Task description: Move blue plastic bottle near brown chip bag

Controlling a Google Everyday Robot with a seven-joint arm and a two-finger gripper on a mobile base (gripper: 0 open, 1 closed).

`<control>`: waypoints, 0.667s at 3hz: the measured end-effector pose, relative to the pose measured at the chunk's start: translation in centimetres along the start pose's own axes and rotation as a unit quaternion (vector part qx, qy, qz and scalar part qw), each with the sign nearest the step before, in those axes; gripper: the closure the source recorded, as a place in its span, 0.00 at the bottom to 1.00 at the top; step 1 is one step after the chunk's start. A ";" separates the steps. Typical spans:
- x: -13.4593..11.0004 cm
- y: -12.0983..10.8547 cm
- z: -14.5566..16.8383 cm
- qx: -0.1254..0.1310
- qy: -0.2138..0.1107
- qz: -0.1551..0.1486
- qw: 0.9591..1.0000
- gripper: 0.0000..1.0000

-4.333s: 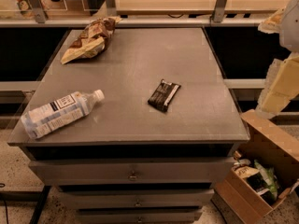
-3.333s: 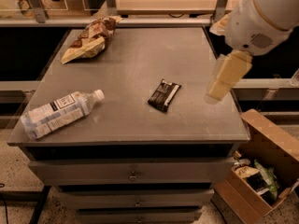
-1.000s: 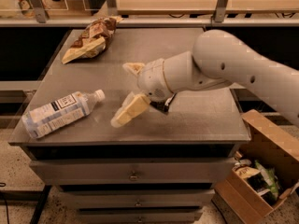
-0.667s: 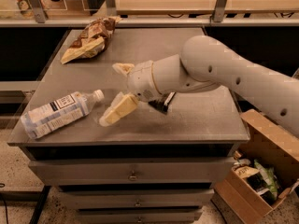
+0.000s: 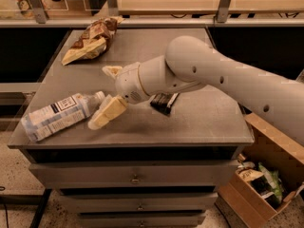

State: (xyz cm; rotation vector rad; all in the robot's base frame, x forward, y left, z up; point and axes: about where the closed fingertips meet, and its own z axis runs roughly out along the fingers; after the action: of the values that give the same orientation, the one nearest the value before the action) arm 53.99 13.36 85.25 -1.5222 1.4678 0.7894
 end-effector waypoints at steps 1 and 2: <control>0.7 0.2 0.8 -0.003 0.018 0.010 1.000 0.00; 1.2 0.5 1.7 -0.014 0.025 0.020 0.999 0.10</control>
Offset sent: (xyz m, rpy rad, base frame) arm -0.0010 0.0132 -0.0303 -0.0622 0.0873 0.0039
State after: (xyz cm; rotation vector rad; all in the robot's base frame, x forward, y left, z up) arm 53.79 14.37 83.34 -1.5478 1.5330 0.8045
